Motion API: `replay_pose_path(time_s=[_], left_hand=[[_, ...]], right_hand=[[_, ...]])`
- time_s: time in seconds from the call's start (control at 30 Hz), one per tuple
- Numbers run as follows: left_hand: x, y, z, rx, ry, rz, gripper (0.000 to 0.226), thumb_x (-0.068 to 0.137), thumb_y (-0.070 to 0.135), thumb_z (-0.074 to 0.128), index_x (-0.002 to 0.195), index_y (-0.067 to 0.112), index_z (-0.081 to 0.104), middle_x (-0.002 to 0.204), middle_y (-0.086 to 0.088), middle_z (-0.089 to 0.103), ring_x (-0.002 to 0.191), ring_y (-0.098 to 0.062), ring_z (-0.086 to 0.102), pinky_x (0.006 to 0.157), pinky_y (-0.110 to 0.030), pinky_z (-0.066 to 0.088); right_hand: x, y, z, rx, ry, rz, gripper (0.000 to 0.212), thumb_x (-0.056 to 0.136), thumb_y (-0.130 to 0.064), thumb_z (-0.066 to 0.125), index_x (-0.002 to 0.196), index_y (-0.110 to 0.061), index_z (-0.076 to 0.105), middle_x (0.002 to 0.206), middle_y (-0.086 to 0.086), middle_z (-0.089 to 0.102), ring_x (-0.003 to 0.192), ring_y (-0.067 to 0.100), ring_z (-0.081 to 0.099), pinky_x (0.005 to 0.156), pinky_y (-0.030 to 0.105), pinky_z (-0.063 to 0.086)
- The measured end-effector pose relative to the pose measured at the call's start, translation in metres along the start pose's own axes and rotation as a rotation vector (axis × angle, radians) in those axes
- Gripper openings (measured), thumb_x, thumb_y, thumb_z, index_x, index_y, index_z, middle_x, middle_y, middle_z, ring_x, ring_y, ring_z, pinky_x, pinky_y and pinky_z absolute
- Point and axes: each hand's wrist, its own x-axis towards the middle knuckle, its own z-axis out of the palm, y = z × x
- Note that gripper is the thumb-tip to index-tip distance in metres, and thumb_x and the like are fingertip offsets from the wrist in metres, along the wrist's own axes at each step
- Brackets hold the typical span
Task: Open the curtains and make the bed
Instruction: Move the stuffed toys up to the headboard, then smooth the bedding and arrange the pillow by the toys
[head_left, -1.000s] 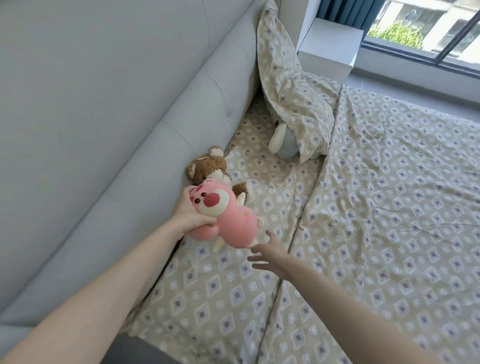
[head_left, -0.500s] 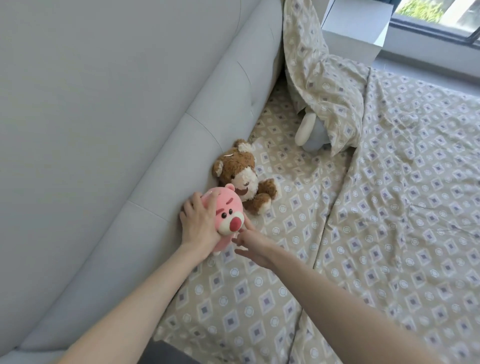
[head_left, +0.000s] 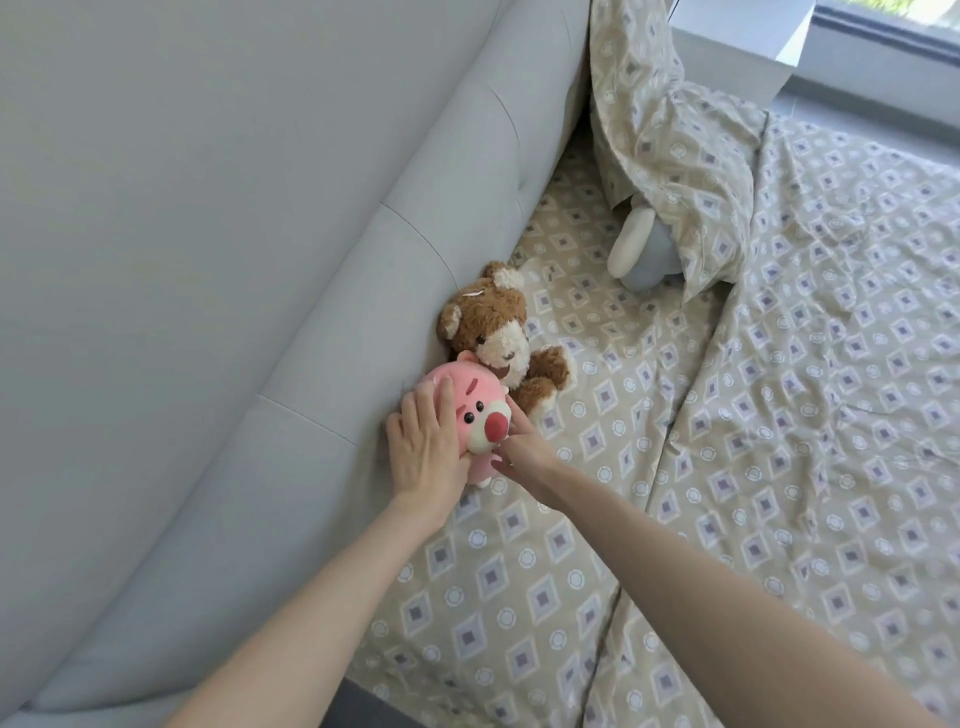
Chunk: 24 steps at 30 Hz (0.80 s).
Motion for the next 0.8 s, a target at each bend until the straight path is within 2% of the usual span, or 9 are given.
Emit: replay_pose_path(time_s=[0.07,0.13,0.23,0.37,0.43,0.53,0.6,0.8], left_hand=[[0.002,0.001,-0.005,0.031,-0.013,-0.006,0.101,0.044,0.052,0.082,0.131,0.014,0.051,0.119,-0.009,0.054,0.097,-0.026,0.056,0.074,-0.033,0.045],[0.006,0.001,-0.012,0.005,-0.056,-0.004,0.099,0.056,0.054,0.078,0.138,0.015,0.040,0.124,-0.009,0.048,0.106,-0.027,0.051,0.082,-0.035,0.041],[0.014,0.003,-0.028,-0.112,-0.199,-0.049,0.086,0.071,0.044,0.070,0.143,0.019,0.029,0.130,-0.008,0.037,0.117,-0.029,0.041,0.093,-0.038,0.035],[0.011,0.008,-0.061,-0.216,-0.267,-0.110,0.056,0.077,0.027,0.062,0.130,0.015,0.047,0.135,-0.011,0.030,0.122,-0.032,0.035,0.098,-0.038,0.034],[0.006,0.012,-0.077,-0.199,-0.255,-0.067,0.044,0.080,0.022,0.058,0.123,0.014,0.053,0.135,-0.010,0.034,0.120,-0.032,0.039,0.096,-0.038,0.036],[-0.005,0.026,-0.104,-0.255,-0.220,-0.017,0.042,0.085,0.022,0.051,0.127,0.023,0.054,0.128,-0.007,0.050,0.116,-0.030,0.049,0.095,-0.038,0.037],[-0.011,0.040,-0.125,-0.364,-0.211,-0.004,0.041,0.087,0.023,0.049,0.127,0.027,0.055,0.126,-0.003,0.057,0.115,-0.027,0.054,0.098,-0.039,0.042],[-0.047,0.115,-0.200,-0.732,-0.133,0.044,0.038,0.089,0.020,0.049,0.126,0.023,0.059,0.116,0.005,0.066,0.106,-0.016,0.061,0.094,-0.032,0.049]], right_hand=[[-0.002,-0.002,-0.004,-0.017,-0.008,0.027,0.073,0.090,0.005,0.033,0.145,-0.043,0.026,0.129,-0.007,0.052,0.128,0.022,0.047,0.105,0.041,0.040],[-0.008,-0.006,-0.011,-0.041,-0.022,0.047,0.075,0.087,0.008,0.032,0.144,-0.041,0.027,0.124,-0.003,0.053,0.123,0.027,0.052,0.100,0.040,0.045],[-0.014,-0.009,-0.022,-0.083,0.019,0.066,0.069,0.087,0.009,0.029,0.144,-0.030,0.034,0.137,0.003,0.049,0.113,0.026,0.058,0.091,0.036,0.050],[-0.034,-0.013,-0.039,-0.054,0.137,0.055,0.049,0.093,0.001,0.031,0.132,-0.021,0.048,0.136,0.004,0.049,0.098,0.021,0.060,0.092,0.038,0.052],[-0.051,-0.016,-0.049,-0.041,0.169,0.040,0.044,0.094,-0.002,0.032,0.129,-0.021,0.050,0.130,0.004,0.051,0.097,0.021,0.060,0.091,0.037,0.052],[-0.087,-0.023,-0.070,-0.018,0.218,-0.013,0.041,0.093,-0.005,0.035,0.128,-0.020,0.052,0.123,0.004,0.055,0.099,0.022,0.062,0.091,0.037,0.052],[-0.114,-0.028,-0.085,0.002,0.258,-0.057,0.039,0.093,-0.006,0.037,0.125,-0.021,0.054,0.122,0.004,0.057,0.097,0.021,0.063,0.090,0.036,0.053],[-0.220,-0.042,-0.149,0.103,0.406,-0.276,0.036,0.093,0.000,0.037,0.117,-0.019,0.056,0.119,0.002,0.060,0.092,0.020,0.063,0.087,0.036,0.053]])
